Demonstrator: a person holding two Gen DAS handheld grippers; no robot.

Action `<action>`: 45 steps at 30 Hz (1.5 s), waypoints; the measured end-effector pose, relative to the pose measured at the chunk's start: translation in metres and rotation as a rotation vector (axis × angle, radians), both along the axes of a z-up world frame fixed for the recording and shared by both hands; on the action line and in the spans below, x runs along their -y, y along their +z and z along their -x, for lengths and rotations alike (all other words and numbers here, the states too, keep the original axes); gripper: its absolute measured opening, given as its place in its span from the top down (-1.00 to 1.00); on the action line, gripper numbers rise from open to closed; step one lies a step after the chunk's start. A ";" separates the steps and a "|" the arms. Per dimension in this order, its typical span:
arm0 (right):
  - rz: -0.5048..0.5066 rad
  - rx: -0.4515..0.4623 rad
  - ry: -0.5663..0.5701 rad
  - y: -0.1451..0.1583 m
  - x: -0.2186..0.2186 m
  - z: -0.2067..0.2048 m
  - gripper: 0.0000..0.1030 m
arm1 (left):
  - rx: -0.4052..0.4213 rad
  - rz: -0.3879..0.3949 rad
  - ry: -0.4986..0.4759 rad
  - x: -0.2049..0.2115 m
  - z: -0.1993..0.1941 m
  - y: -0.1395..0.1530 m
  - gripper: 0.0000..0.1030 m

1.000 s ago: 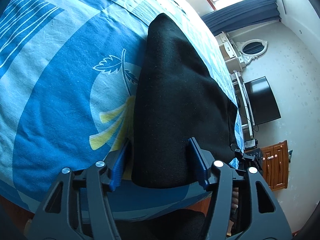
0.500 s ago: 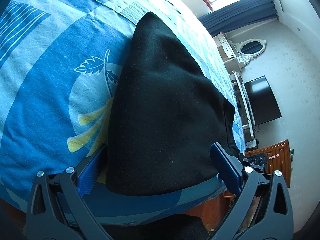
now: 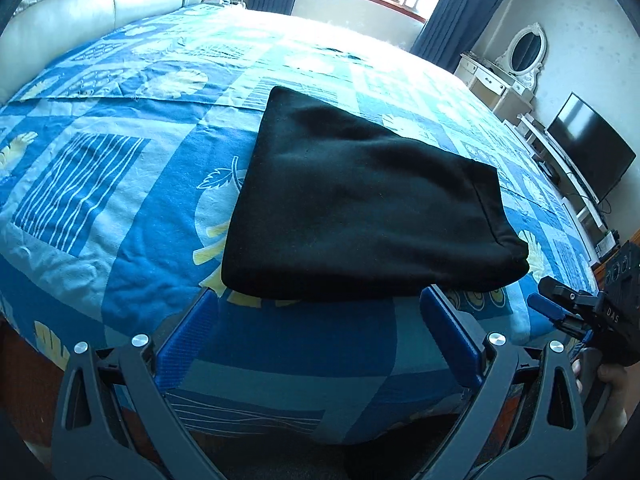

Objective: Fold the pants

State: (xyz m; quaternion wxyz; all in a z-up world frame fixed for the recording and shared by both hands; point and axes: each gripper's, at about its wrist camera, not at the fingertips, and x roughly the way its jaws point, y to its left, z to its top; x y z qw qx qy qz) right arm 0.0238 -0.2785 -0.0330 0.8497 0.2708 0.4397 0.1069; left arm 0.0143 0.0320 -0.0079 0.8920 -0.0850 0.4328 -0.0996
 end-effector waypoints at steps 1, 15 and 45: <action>0.037 -0.001 -0.013 0.001 -0.001 0.004 -0.61 | 0.019 -0.013 0.003 0.001 0.006 0.005 -0.96; 0.212 0.053 0.001 0.013 -0.017 0.024 -0.62 | 0.152 -0.126 0.080 0.004 0.053 0.038 -0.96; 0.255 0.059 0.078 0.013 -0.046 0.033 -0.63 | 0.183 -0.325 0.076 0.033 0.062 0.043 -0.96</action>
